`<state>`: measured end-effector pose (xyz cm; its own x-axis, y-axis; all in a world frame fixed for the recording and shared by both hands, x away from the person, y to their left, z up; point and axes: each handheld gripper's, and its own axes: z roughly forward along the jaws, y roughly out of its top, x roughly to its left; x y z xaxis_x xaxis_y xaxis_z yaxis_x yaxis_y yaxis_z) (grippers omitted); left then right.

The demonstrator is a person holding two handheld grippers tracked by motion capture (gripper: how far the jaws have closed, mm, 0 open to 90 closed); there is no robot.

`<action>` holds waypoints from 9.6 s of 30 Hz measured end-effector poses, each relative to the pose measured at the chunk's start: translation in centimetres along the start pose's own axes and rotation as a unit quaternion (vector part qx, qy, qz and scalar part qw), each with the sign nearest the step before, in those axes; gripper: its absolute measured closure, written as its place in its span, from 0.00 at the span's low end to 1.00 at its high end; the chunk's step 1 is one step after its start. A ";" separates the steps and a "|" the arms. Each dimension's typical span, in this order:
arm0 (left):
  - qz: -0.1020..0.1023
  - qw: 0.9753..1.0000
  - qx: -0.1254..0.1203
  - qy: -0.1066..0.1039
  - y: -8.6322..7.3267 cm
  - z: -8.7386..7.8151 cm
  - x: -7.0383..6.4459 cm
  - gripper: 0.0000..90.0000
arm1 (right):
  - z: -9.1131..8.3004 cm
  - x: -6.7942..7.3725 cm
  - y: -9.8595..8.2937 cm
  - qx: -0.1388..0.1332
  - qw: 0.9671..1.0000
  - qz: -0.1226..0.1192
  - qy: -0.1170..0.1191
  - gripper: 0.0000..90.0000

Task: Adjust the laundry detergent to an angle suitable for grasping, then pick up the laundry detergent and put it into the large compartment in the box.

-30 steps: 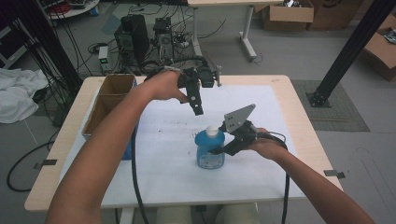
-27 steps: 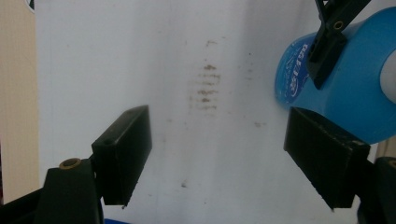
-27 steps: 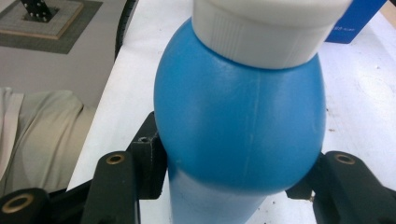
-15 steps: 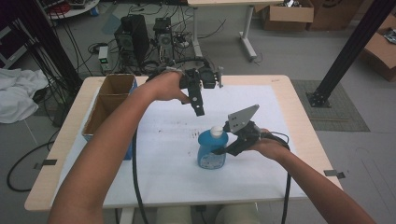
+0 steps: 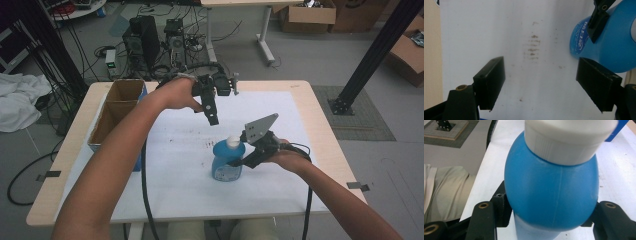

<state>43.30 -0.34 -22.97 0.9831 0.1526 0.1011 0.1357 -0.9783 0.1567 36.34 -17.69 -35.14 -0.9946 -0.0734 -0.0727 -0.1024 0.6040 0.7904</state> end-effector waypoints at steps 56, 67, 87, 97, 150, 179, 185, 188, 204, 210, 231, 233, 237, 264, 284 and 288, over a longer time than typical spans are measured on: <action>-0.003 1.000 0.001 0.002 -0.1 -0.1 -0.1 0.27 | 0.0 -0.1 -0.4 -0.004 0.999 0.047 -0.010 0.26; -0.006 1.000 -0.001 0.003 -0.2 -0.1 -0.1 0.27 | -0.5 0.1 -0.4 -0.011 0.998 0.059 -0.015 0.19; -0.011 1.000 -0.002 0.004 -0.4 -0.2 0.1 0.27 | -2.4 0.0 -0.3 -0.015 0.996 0.086 -0.014 0.17; -0.011 1.000 -0.002 0.005 -0.5 -0.2 0.1 0.27 | -5.3 0.2 -0.3 -0.001 0.996 0.091 -0.005 0.17; -0.021 1.000 0.001 0.001 -0.9 0.1 0.4 0.26 | -13.7 -8.7 -2.9 0.244 0.941 0.200 -0.125 0.19; -0.031 1.000 -0.007 0.000 -1.1 0.0 0.8 0.26 | -13.8 -9.4 -3.3 0.272 0.931 0.207 -0.129 0.18; -0.029 1.000 -0.008 0.005 -1.1 -0.1 0.7 0.26 | -13.9 -9.2 -3.3 0.272 0.931 0.207 -0.129 0.18; -0.031 0.999 -0.007 0.005 -1.2 -0.1 0.7 0.26 | -13.9 -9.2 -3.3 0.271 0.931 0.206 -0.130 0.18; -0.039 0.999 -0.026 0.002 -1.0 -1.0 0.3 0.24 | -13.8 -8.9 -3.5 0.270 0.932 0.206 -0.127 0.18; -0.046 0.998 -0.040 0.001 -1.1 -1.7 0.0 0.24 | -13.8 -8.9 -3.5 0.268 0.932 0.205 -0.129 0.18; -0.026 0.998 -0.056 -0.018 -0.6 -4.5 -2.5 0.23 | -13.7 -8.5 -3.3 0.265 0.935 0.199 -0.129 0.18; -0.020 0.998 -0.058 -0.023 -0.4 -4.6 -2.9 0.23 | -13.7 -8.5 -3.2 0.265 0.935 0.199 -0.129 0.18; -0.009 0.997 -0.072 -0.029 0.0 -5.0 -3.6 0.23 | -13.7 -8.3 -3.1 0.265 0.935 0.197 -0.130 0.18; 0.063 0.995 -0.062 -0.044 2.4 -2.8 -7.9 0.21 | -13.4 -7.9 -2.9 0.263 0.936 0.194 -0.130 0.18; 0.055 0.997 -0.037 -0.041 2.7 0.3 -8.4 0.21 | -13.5 -7.9 -2.9 0.262 0.936 0.193 -0.131 0.18; 0.054 0.997 -0.033 -0.043 2.7 0.9 -8.5 0.21 | -13.4 -7.9 -2.9 0.263 0.936 0.192 -0.131 0.18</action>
<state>35.40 -4.36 -24.27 0.9989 0.0305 0.0370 0.0219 -0.9765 0.2146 44.66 -29.54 -28.70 -0.9218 0.3850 -0.0452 0.3397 0.8585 0.3841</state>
